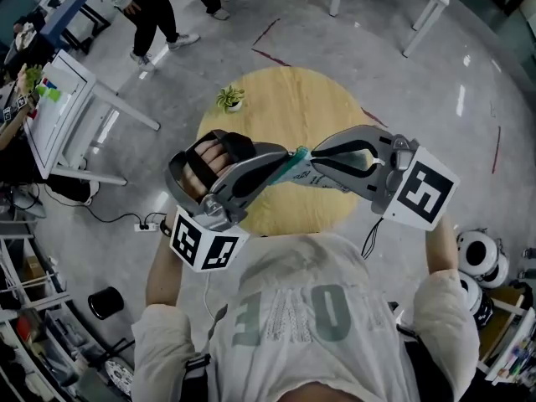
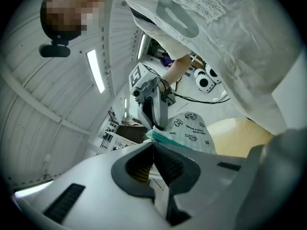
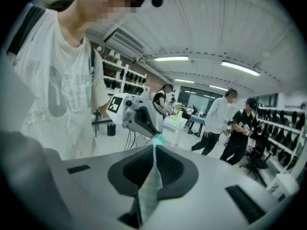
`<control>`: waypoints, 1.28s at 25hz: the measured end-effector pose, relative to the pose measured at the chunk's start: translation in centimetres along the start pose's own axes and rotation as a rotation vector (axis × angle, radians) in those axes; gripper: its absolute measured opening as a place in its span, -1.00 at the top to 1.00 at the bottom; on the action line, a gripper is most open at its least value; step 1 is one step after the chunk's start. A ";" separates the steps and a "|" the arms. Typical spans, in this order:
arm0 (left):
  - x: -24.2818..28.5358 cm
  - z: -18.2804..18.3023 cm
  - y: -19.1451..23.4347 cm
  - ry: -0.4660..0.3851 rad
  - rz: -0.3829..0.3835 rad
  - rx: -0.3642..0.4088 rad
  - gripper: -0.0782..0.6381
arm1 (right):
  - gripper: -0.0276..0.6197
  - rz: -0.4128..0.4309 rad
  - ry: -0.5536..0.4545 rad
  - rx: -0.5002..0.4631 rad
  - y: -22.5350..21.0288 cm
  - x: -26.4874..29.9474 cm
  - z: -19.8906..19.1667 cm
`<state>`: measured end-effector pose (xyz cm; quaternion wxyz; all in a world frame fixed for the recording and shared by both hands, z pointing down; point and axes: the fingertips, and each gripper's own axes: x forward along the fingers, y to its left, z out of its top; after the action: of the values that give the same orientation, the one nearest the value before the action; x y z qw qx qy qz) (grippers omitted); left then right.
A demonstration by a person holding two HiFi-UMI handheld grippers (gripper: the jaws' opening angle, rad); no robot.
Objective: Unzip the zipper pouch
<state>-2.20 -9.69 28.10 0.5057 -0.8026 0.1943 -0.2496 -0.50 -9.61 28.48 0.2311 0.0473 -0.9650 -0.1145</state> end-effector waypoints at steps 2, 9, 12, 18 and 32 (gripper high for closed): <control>-0.4 0.2 0.6 -0.007 0.026 0.006 0.70 | 0.80 0.000 -0.070 0.079 -0.4 0.0 0.5; -0.5 0.9 0.9 -0.020 0.031 0.011 0.71 | 0.38 0.135 -0.170 0.234 0.2 0.7 0.8; -0.7 0.8 0.8 -0.018 0.023 0.011 0.71 | 0.71 0.180 -0.187 0.257 0.1 1.2 0.8; -0.4 0.6 0.1 -0.003 0.002 -0.004 0.71 | 0.79 0.156 -0.195 0.218 0.2 1.1 0.4; -1.3 -1.7 -1.7 0.045 -0.053 -0.043 0.71 | 0.81 0.038 -0.245 0.259 -1.5 -0.5 0.2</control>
<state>-4.19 -9.47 29.95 0.4770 -0.8124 0.1896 -0.2766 -0.07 -10.94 27.76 0.1059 0.0438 -0.9934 0.0101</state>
